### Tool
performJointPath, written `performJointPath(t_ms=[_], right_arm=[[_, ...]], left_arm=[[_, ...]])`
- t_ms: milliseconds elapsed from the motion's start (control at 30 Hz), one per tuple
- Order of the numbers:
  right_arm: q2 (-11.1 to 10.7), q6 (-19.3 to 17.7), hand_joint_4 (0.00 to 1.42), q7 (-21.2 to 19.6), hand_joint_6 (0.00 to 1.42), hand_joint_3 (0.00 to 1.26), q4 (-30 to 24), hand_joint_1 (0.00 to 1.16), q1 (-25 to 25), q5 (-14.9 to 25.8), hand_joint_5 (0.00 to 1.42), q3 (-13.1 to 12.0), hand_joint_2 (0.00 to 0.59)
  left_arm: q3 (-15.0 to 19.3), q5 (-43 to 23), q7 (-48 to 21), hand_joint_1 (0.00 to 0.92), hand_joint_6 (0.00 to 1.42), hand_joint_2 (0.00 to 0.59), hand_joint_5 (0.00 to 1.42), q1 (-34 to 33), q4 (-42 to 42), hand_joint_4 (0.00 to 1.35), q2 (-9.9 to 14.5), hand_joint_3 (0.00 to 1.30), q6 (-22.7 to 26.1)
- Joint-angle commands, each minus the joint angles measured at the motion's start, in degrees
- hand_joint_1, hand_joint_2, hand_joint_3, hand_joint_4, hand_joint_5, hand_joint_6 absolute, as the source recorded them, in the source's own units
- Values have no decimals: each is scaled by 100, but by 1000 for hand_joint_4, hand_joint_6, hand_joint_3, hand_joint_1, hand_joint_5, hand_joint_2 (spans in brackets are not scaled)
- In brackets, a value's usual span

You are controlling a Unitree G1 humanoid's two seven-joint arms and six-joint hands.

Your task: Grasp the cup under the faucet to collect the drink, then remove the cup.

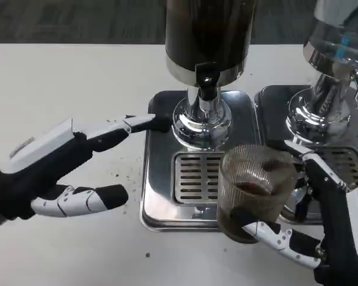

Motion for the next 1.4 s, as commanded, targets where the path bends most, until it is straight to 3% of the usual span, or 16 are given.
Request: performJointPath(t_ms=[33,1100,1400], right_arm=[[45,-198,763,-92,1246,619,-22,613,-39,1,911,-38,252],[149,-403,811,-504,1281,661,-250,638,-91,-348,962,-380,241],[162,-465,813,-523,1282,664,-441,648,-7,-359,973,-460,239]], left_arm=[[27,-49,147,0,93,173,131,86,-101,128,131,134,-67],[-233,20,242,0,90,179,119,381,-434,127,310,128,-372],[-351,121,256,0,77,174,109,504,-516,110,490,128,-841]])
